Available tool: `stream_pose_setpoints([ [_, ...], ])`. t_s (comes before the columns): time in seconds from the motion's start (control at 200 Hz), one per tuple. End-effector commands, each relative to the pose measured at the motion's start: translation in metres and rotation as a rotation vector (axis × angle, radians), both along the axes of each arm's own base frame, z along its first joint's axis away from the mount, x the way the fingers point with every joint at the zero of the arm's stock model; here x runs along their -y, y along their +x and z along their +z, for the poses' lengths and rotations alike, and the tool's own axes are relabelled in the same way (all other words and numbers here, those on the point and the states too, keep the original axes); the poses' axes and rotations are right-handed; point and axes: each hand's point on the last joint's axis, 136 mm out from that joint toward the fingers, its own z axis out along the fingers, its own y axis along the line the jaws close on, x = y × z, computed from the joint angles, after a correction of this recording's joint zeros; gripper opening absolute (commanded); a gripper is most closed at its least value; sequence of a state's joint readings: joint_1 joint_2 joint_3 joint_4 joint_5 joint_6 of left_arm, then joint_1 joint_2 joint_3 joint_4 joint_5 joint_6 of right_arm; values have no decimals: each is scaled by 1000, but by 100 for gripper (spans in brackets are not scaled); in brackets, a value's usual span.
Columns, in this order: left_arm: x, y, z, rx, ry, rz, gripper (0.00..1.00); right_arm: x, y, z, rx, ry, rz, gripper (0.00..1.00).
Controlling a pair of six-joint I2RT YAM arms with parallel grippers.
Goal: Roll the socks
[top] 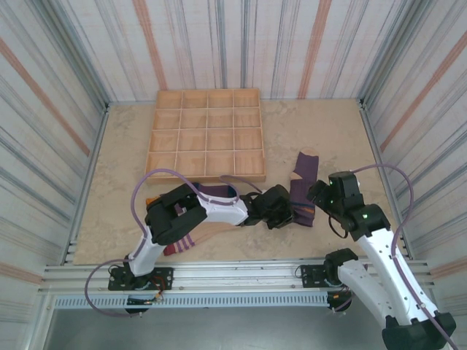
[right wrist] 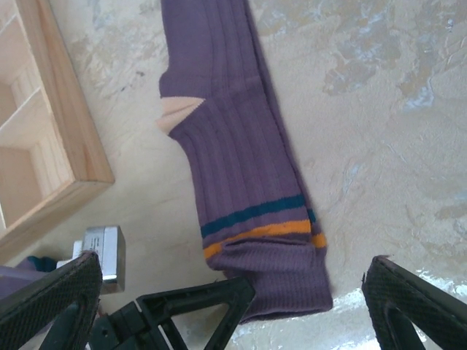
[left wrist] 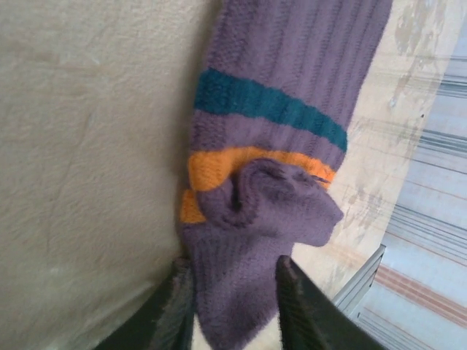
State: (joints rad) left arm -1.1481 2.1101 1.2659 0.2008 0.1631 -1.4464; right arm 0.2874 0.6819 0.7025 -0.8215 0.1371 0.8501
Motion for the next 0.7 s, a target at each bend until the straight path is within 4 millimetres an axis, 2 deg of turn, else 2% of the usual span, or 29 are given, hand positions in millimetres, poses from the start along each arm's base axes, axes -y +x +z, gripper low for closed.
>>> stream_pose_setpoints([
  [0.0, -7, -10, -30, -45, 67, 6, 23, 7, -14, -11, -50, -52, 23, 95],
  [0.105, -18, -8, -32, -39, 86, 9, 9, 2, -18, -11, -48, -52, 74, 92],
  [0.2, -36, -6, -36, -48, 109, -2, 2, -18, -16, -10, -20, -13, 190, 88],
  [0.21, -37, -4, -26, -40, 93, -4, 2, -20, -16, -10, -20, -14, 201, 87],
  [0.225, -39, -4, -23, -37, 89, -10, 2, -22, -16, -10, -14, -15, 213, 87],
  [0.255, -46, -4, -23, -42, 91, -24, 0, -26, -16, -10, -6, -25, 242, 86],
  [0.336, -66, -4, -19, -56, 93, -69, 0, -39, -15, -12, 11, -74, 319, 84],
  [0.531, -122, -8, -7, -67, 116, -142, 0, -85, -14, -16, 87, -186, 531, 78],
  [0.696, -162, -2, 6, -42, 162, -189, 0, -115, -19, -25, 139, -265, 649, 76],
])
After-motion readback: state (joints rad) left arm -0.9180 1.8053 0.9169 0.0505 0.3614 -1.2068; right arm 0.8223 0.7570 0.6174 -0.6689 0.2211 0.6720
